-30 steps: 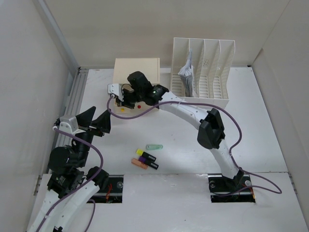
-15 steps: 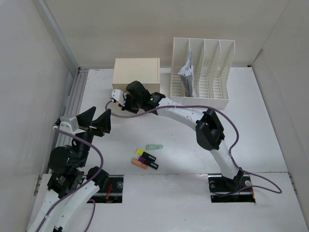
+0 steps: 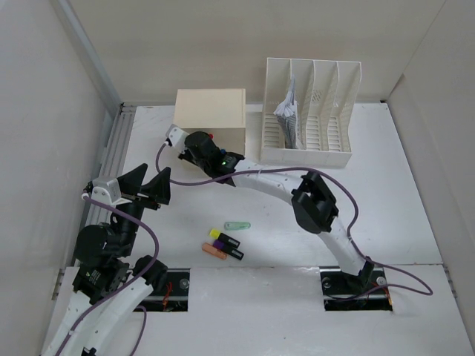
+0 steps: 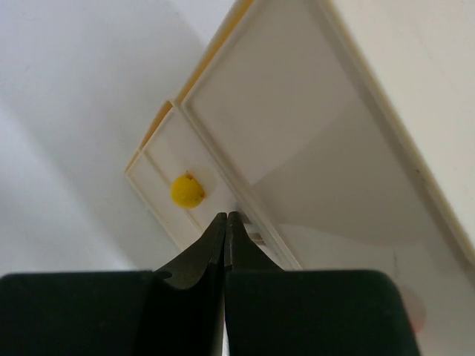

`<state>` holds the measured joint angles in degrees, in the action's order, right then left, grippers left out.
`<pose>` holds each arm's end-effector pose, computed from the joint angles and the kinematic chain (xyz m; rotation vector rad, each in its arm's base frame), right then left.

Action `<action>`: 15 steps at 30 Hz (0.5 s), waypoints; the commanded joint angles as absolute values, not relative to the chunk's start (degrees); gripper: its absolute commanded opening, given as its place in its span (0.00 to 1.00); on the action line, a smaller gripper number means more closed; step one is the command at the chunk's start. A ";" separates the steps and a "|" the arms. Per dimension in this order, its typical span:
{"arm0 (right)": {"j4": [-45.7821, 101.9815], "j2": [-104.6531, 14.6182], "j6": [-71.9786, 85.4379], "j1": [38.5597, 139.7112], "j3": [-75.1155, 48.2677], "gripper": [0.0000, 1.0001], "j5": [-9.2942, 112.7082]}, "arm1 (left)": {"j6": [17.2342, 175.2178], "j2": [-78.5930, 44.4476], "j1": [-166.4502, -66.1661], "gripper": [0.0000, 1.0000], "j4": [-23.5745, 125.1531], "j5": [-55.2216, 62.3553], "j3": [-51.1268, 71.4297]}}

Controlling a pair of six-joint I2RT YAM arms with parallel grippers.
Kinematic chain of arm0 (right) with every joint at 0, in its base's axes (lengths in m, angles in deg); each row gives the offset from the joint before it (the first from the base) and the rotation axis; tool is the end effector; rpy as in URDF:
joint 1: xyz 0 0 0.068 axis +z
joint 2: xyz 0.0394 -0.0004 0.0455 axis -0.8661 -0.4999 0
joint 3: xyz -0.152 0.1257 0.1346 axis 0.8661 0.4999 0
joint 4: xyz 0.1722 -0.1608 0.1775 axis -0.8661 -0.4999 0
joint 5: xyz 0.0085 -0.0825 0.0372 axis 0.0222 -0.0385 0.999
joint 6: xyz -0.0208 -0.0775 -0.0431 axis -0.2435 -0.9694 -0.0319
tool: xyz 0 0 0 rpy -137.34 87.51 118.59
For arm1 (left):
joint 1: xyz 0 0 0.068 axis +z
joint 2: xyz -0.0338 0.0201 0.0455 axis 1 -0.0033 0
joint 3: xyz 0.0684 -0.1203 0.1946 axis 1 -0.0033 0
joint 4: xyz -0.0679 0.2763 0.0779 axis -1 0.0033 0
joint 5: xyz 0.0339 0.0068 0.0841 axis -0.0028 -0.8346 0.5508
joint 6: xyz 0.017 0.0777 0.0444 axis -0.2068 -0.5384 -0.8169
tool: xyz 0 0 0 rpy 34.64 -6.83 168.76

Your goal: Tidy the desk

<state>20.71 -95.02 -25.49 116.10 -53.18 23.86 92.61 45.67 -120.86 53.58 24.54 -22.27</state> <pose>0.3550 0.4776 0.2073 -1.0976 1.6205 0.0021 0.1436 -0.0655 0.4131 0.0270 1.1346 -0.4843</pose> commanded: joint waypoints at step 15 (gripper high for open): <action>2.60 -79.62 -40.60 115.82 -42.85 0.55 59.45 | 95.87 53.49 -121.01 0.98 44.55 22.64 -26.24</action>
<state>6.70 -87.61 -35.66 115.27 -46.06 49.19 93.23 50.78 -120.86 51.02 23.64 -25.24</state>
